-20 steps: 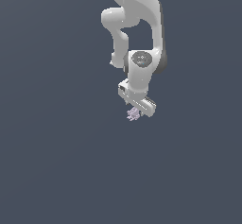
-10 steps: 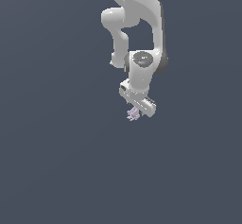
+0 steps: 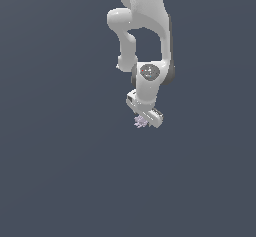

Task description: Pick up the object and move it to a goal position.

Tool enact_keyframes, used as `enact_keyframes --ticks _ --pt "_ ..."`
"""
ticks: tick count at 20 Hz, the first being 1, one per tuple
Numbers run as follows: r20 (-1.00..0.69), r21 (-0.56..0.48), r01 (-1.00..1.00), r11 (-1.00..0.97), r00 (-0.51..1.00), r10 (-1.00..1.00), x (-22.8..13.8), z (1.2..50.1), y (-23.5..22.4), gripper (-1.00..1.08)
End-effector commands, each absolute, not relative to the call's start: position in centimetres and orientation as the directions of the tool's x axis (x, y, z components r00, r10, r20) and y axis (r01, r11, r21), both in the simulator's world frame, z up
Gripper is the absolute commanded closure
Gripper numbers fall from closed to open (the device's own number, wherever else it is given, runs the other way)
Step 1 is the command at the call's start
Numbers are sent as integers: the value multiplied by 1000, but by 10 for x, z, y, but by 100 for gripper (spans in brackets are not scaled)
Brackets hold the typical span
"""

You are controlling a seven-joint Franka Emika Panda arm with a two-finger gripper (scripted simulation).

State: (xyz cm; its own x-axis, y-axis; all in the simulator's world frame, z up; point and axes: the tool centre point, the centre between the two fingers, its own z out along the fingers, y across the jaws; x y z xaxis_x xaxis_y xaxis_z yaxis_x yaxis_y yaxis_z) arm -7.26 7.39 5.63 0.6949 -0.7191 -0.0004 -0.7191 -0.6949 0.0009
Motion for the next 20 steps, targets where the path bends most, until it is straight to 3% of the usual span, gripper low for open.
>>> enact_keyframes --ticks 1,5,6,20 --pt "0 0 -719 -695 695 -719 -72 48 74 -92" --pt "0 0 -719 -695 695 -719 -72 43 74 -92" --pt "0 0 -719 -695 695 -719 -72 43 74 108" --pt "0 -1 -719 -695 695 -719 -71 49 74 108"
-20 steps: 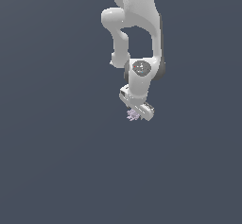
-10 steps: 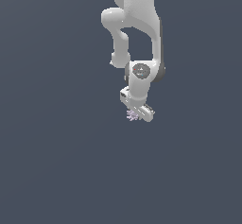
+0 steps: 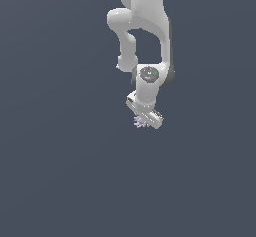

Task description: Pick up the object and move it to a goal position.

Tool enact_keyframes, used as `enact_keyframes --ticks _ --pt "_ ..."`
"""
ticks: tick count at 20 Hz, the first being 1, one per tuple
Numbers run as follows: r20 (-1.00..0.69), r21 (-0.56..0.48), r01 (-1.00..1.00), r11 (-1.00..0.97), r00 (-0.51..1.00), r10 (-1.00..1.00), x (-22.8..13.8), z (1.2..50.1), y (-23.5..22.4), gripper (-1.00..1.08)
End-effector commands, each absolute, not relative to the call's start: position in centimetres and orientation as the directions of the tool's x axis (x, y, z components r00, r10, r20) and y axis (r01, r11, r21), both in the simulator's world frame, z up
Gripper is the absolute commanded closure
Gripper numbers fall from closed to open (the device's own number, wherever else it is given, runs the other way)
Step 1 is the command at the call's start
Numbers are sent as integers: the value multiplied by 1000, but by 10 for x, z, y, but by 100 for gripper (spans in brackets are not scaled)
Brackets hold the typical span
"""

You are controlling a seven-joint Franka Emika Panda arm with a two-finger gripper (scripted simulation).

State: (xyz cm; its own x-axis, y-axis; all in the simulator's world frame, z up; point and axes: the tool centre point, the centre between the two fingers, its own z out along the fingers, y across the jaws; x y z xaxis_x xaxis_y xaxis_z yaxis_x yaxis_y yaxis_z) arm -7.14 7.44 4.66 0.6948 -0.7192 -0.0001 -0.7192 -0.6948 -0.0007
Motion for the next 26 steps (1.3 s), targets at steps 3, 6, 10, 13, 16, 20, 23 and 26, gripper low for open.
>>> enact_keyframes --ticks 3,6,10,13,16,20,23,26 --pt "0 -1 -719 -695 695 -719 -69 59 72 108" --pt "0 -1 -719 -695 695 -719 -67 74 70 108" --pt "0 -1 -720 -694 694 -720 -63 101 65 108" --pt "0 -1 -720 -694 694 -720 -59 127 60 108" --pt "0 -1 -720 -694 694 -720 -54 157 54 108" --pt "1 0 -721 -693 693 -721 -47 199 47 108" --pt "1 0 -721 -693 693 -721 -42 230 41 108" --pt "1 0 -721 -693 693 -721 -36 261 36 108"
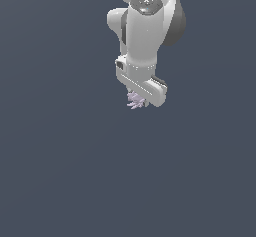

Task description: Pick up the object and move it to a goal position.

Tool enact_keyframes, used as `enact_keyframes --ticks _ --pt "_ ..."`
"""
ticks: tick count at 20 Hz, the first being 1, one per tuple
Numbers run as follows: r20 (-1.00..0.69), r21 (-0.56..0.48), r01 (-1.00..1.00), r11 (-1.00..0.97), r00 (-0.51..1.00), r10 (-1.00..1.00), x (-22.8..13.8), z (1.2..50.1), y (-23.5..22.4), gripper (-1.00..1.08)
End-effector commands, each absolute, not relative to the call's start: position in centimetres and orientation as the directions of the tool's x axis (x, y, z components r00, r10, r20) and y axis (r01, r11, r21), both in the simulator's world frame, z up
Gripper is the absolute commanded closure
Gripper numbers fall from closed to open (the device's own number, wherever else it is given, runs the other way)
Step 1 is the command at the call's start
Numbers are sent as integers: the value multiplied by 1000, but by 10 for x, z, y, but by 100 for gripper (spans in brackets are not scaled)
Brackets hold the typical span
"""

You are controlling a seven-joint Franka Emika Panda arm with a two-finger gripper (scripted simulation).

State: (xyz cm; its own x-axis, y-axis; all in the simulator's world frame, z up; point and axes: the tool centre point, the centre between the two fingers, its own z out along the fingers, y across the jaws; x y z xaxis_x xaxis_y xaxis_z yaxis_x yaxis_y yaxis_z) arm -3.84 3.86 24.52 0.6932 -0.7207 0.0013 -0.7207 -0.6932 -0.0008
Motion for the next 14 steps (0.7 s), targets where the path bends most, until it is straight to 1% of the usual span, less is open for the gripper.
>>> enact_keyframes --ticks 1,8,14 --pt "1 0 -721 -693 693 -721 -34 271 34 108" --pt "1 0 -720 -694 694 -720 -21 338 23 108" --pt "0 0 -720 -694 694 -720 -12 378 16 108"
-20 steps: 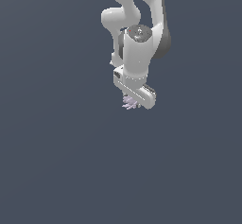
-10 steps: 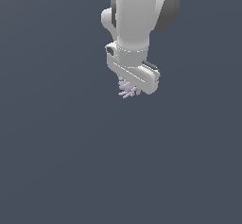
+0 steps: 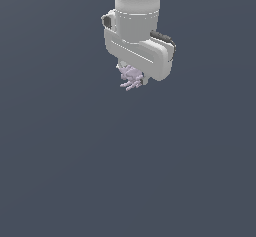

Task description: Pick up the object and move it to a goal position.

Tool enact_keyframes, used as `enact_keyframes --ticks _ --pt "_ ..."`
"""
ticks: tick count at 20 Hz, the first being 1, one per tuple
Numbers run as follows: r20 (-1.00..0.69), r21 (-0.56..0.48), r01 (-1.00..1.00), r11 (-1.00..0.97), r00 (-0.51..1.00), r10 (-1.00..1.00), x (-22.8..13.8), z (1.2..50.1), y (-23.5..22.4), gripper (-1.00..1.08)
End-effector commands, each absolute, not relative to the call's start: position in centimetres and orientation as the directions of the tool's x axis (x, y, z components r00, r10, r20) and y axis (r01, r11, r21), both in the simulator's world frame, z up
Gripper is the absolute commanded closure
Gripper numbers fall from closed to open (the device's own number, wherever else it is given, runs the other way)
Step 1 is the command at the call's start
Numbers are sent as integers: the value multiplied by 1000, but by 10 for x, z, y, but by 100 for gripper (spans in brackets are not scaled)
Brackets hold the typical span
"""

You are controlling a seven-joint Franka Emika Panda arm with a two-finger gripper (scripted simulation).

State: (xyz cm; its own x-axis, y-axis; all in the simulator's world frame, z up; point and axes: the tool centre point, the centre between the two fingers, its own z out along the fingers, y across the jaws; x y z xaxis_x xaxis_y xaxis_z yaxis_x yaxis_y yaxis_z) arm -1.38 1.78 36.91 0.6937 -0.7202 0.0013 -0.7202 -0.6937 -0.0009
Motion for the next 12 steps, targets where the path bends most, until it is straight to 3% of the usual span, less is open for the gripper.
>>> enact_keyframes --ticks 1,12 --pt "0 0 -720 -694 694 -720 -11 383 16 108" --pt "0 0 -719 -694 694 -719 -4 406 12 108"
